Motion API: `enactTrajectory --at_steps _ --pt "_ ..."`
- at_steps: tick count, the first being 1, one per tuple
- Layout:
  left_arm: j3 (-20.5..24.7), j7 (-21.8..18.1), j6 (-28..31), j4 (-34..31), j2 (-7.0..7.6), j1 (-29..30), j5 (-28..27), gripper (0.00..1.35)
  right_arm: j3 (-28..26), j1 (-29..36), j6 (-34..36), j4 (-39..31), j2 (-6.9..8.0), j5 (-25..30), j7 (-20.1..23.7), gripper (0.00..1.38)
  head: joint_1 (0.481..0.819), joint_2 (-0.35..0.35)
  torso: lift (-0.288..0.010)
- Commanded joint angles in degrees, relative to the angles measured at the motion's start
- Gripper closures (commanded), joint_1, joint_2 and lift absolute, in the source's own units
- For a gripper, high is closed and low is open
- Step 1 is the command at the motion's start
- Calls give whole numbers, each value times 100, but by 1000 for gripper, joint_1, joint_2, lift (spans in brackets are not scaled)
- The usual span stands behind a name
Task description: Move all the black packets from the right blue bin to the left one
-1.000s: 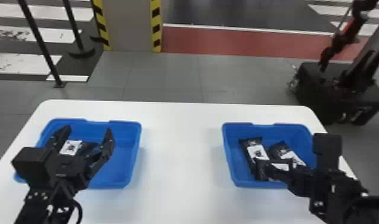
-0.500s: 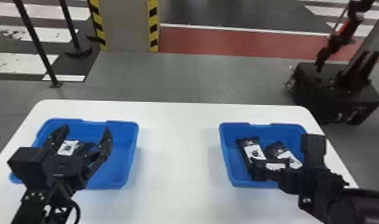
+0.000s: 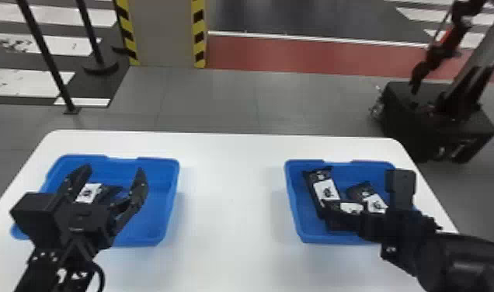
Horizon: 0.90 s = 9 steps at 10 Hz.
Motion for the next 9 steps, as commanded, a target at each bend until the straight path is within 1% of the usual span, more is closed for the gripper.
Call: enactTrajectory --at_steps 1,2,3,4,5,7,9 --pt "11 0 6 0 0 9 11 190 0 -147 -65 351 -15 4 57 900 695 -82 -110" --pt "11 -9 6 0 0 9 20 190 0 -147 -107 463 -6 -75 75 891 695 -80 -110" --pt "11 -9 -22 0 0 23 37 190 0 -48 -304 393 -6 -128 101 1164 695 -80 -110" --pt "3 -18 -50 0 0 37 55 190 -35 177 -501 154 73 -357 4 1165 695 -78 -110" --pt "-6 -18 -92 0 -8 37 55 190 -35 387 -698 -85 82 -656 -4 1170 695 -75 -110" --pt "-15 -18 -233 -28 -17 23 125 190 -35 711 -866 -605 99 -1007 -13 1170 695 -55 -110" --pt "-15 -18 -191 -84 -35 23 152 190 -35 1062 -1035 -1266 99 -1253 -119 1170 695 -40 -110"
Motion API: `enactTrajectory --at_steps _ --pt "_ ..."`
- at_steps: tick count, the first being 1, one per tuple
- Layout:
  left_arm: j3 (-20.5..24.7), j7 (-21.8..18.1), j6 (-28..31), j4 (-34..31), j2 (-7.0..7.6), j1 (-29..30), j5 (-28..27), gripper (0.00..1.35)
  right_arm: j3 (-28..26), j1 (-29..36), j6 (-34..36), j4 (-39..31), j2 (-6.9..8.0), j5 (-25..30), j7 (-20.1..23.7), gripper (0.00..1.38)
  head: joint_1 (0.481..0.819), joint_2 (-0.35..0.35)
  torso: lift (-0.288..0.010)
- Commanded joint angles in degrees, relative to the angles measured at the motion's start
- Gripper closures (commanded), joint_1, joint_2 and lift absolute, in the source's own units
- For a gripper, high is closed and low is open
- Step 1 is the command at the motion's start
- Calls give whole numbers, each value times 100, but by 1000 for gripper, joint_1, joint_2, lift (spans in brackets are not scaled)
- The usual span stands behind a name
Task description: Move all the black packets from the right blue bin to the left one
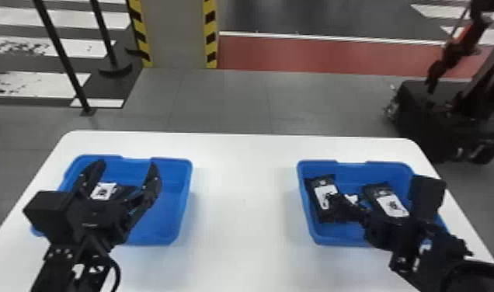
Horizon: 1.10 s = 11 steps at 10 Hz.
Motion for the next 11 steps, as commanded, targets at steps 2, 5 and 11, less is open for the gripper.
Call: enactTrajectory --at_steps 2,5,11 --pt "0 0 20 -16 -8 25 33 188 9 236 -266 -590 7 -491 56 1170 695 -28 -110" --pt "0 9 -176 -16 -58 39 394 190 71 -200 -350 -13 25 -1449 1401 1170 695 35 -110" --pt "-483 -9 -205 -30 115 -186 1061 190 528 -2127 -111 2490 -36 -1800 4108 1170 695 119 -110"
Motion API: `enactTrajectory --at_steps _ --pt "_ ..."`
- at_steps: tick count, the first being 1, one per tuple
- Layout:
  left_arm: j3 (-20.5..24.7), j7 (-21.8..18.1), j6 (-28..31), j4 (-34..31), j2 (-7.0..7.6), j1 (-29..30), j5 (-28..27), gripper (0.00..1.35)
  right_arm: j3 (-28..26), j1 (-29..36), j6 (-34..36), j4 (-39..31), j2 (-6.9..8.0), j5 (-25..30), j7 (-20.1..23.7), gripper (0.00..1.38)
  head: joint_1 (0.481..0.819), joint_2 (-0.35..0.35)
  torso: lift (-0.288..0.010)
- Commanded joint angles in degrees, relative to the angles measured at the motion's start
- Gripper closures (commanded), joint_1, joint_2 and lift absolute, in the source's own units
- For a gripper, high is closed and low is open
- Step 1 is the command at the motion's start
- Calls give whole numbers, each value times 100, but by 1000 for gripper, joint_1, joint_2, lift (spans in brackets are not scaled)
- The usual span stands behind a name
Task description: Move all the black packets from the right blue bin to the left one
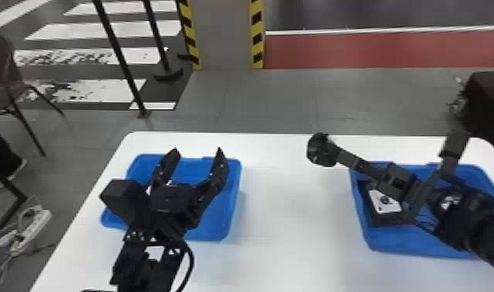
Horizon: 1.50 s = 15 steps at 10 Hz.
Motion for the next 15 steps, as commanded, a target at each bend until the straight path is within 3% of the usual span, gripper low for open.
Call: enactTrajectory --at_steps 1,3,5,8,14,15 --pt "-163 -148 63 -65 9 -96 374 190 112 -258 -17 304 -25 53 110 1170 695 117 -110" --pt "-312 -587 920 -402 44 -293 708 183 208 -371 40 430 -34 35 189 1170 695 86 -110" --pt "-462 -728 1567 -599 149 -406 708 183 525 -455 124 501 -25 -106 180 1170 695 60 -110" --pt "-479 -913 2453 -852 158 -462 620 190 973 -638 138 740 19 -281 180 1170 695 64 -110" --pt "-497 -1018 2763 -866 140 -532 620 228 1351 -793 138 810 107 -422 180 1170 695 99 -110" --pt "-471 -1000 2749 -866 132 -518 585 289 1377 -793 138 810 107 -422 180 1170 695 103 -110"
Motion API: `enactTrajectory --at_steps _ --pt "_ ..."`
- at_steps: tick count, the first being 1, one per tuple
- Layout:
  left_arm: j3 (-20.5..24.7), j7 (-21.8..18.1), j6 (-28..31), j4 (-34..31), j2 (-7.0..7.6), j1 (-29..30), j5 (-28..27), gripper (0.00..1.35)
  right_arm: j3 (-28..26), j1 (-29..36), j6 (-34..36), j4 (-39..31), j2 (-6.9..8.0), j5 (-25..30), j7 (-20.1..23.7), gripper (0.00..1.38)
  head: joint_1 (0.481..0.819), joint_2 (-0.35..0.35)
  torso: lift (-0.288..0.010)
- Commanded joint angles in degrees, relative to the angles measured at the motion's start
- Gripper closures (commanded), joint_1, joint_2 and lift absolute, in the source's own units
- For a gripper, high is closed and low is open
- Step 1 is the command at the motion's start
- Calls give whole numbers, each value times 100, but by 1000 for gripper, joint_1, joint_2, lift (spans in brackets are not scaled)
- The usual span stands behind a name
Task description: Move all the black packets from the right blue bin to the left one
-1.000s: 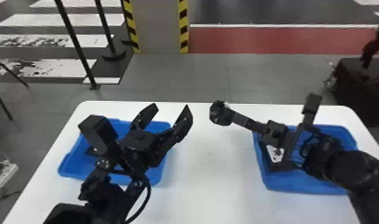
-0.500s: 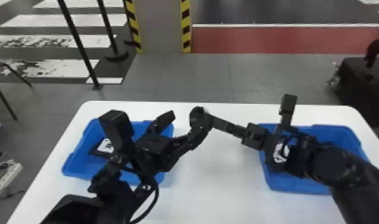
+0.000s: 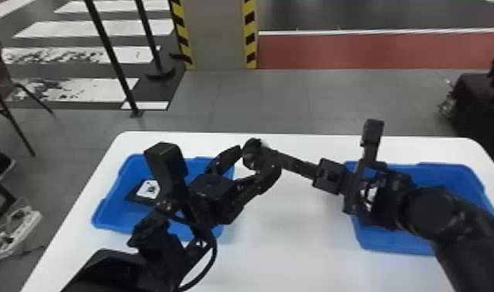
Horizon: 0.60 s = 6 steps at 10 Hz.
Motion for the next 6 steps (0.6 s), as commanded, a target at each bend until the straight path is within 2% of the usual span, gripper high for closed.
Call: enactTrajectory --at_steps 1,2,3,6 --pt "38 82 -122 0 -55 77 -16 719 24 -3 0 -8 5 -5 0 1170 695 110 -110" --pt "109 170 -361 0 -143 176 -24 1070 15 -3 0 6 5 -14 0 1170 695 118 -110" --pt "170 196 -502 0 -205 232 -33 1210 15 11 0 6 5 -23 0 1170 695 126 -110" --pt "161 205 -445 0 -187 260 28 1219 15 -3 -56 35 -3 -32 0 1170 695 140 -110"
